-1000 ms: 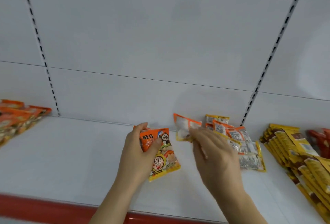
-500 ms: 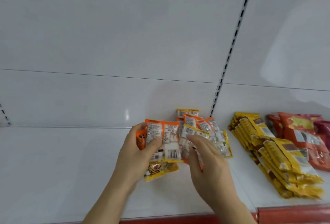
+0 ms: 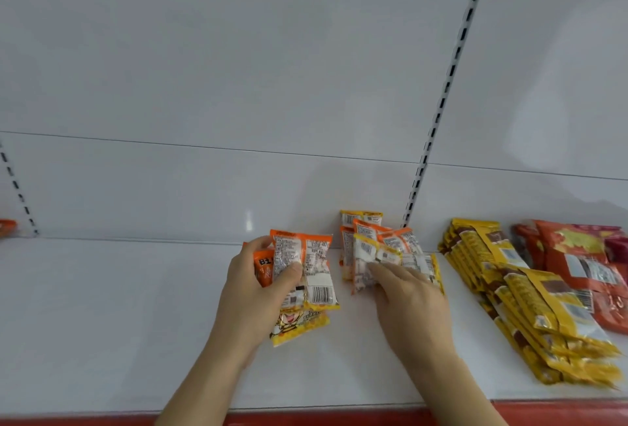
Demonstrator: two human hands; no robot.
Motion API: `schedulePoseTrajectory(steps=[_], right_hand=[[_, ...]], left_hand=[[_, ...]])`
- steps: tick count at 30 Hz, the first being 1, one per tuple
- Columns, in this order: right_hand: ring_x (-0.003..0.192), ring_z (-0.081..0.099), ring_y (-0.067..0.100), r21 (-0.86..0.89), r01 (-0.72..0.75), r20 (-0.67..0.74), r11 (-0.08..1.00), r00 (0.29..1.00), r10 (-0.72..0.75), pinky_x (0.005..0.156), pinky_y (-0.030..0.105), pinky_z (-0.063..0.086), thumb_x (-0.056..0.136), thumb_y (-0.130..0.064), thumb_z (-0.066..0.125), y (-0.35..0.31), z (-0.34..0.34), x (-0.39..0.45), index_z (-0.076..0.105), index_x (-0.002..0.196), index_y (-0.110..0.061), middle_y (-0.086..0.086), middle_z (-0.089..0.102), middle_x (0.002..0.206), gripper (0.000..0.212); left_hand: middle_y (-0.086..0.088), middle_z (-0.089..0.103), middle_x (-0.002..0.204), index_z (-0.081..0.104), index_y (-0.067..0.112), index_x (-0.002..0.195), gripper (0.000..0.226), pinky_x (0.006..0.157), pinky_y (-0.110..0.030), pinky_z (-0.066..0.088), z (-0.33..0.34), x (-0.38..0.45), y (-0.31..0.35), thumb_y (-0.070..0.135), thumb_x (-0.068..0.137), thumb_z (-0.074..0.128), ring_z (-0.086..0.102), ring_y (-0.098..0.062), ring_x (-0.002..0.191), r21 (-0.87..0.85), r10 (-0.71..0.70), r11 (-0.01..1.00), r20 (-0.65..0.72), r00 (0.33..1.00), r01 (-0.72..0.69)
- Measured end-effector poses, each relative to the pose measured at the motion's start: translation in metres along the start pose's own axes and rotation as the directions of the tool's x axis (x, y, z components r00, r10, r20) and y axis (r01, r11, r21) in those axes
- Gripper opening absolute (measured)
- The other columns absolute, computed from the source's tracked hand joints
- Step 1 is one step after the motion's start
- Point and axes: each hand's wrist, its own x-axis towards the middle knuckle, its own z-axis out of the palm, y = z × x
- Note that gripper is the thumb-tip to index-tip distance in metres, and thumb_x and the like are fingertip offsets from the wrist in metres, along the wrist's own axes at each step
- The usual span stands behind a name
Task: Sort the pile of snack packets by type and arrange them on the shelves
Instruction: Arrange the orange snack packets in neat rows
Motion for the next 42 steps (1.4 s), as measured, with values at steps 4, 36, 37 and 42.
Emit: schedulePoseTrajectory(steps=[4,36,37,42], right_hand=[[0.113,0.064,0.021,0.231,0.13,-0.311,0.964,0.949,-0.054,0.095,0.029,0.05,0.087,0.001,0.07,-0.018,-0.029,0.0,0.072,0.121,-0.011,0.002,0.072,0.119,0.036],[0.088,0.072,0.002,0.924,-0.381,0.34,0.037,0.862,0.376,0.067,0.017,0.056,0.101,-0.035,0.053,-0.327,-0.033,-0.046,0.06,0.116,-0.038,-0.015,0.075,0.095,0.017],[0.089,0.073,0.006,0.914,-0.405,0.382,-0.03,0.834,0.398,0.068,0.02,0.056,0.102,-0.036,0.052,-0.337,-0.034,-0.045,0.064,0.113,-0.035,-0.013,0.076,0.093,0.016],[0.087,0.074,0.018,0.864,-0.468,0.5,-0.187,0.749,0.435,0.075,0.036,0.057,0.101,-0.033,0.055,-0.389,-0.034,-0.046,0.068,0.107,-0.022,0.002,0.077,0.091,0.018]], left_hand=[[0.007,0.064,0.126,0.054,0.047,0.125,0.043,0.077,-0.029,0.061,0.0,-0.004,0.003,0.035,0.091,0.076,0.072,-0.012,0.101,0.002,0.016,1.0,-0.02,1.0,-0.016],[0.006,0.079,0.099,0.063,0.037,0.122,0.039,0.086,-0.058,0.061,-0.247,-0.084,0.017,0.012,0.094,0.071,0.078,-0.02,0.089,-0.175,-0.072,0.983,-0.044,0.996,0.063],[0.006,0.079,0.098,0.063,0.037,0.121,0.039,0.084,-0.059,0.061,-0.262,-0.084,0.015,0.011,0.094,0.071,0.078,-0.021,0.087,-0.164,-0.078,0.984,-0.047,0.996,0.069],[0.007,0.079,0.099,0.062,0.042,0.117,0.04,0.068,-0.048,0.063,-0.318,-0.083,0.007,0.01,0.094,0.071,0.078,-0.021,0.084,-0.214,-0.097,0.973,-0.049,0.994,0.085]])
